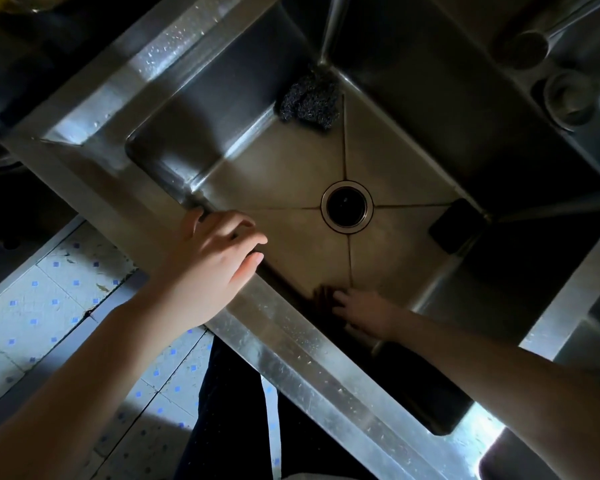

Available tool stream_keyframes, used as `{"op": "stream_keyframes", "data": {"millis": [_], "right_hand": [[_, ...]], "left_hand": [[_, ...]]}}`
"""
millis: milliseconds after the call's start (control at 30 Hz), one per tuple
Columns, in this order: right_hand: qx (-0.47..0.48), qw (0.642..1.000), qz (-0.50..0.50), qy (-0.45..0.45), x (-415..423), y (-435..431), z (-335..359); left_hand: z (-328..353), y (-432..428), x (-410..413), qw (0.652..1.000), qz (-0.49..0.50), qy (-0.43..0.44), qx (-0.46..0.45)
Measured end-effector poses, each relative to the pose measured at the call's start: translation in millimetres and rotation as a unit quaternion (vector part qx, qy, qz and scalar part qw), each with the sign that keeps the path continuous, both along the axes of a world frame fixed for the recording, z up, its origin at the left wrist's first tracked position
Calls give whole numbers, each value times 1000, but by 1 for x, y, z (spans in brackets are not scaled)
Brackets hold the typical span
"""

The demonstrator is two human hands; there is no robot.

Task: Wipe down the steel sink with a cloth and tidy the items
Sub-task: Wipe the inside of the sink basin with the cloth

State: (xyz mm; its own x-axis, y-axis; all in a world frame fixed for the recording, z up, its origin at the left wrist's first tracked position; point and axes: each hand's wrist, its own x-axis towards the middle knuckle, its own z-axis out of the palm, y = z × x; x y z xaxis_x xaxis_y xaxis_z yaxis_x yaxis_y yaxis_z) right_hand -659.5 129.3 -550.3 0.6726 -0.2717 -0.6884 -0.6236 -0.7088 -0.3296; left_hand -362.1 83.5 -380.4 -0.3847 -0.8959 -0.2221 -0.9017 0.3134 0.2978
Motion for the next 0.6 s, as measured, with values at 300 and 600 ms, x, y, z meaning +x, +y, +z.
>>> {"op": "stream_keyframes", "data": {"millis": [300,600], "right_hand": [[-78,995,-45,32,-18,-30,7],[-196,759,-612,103,-48,-52,11]], "left_hand": [[-5,6,-19,999,-14,27,-21],[-10,17,-24,999,-8,27,-37]]}}
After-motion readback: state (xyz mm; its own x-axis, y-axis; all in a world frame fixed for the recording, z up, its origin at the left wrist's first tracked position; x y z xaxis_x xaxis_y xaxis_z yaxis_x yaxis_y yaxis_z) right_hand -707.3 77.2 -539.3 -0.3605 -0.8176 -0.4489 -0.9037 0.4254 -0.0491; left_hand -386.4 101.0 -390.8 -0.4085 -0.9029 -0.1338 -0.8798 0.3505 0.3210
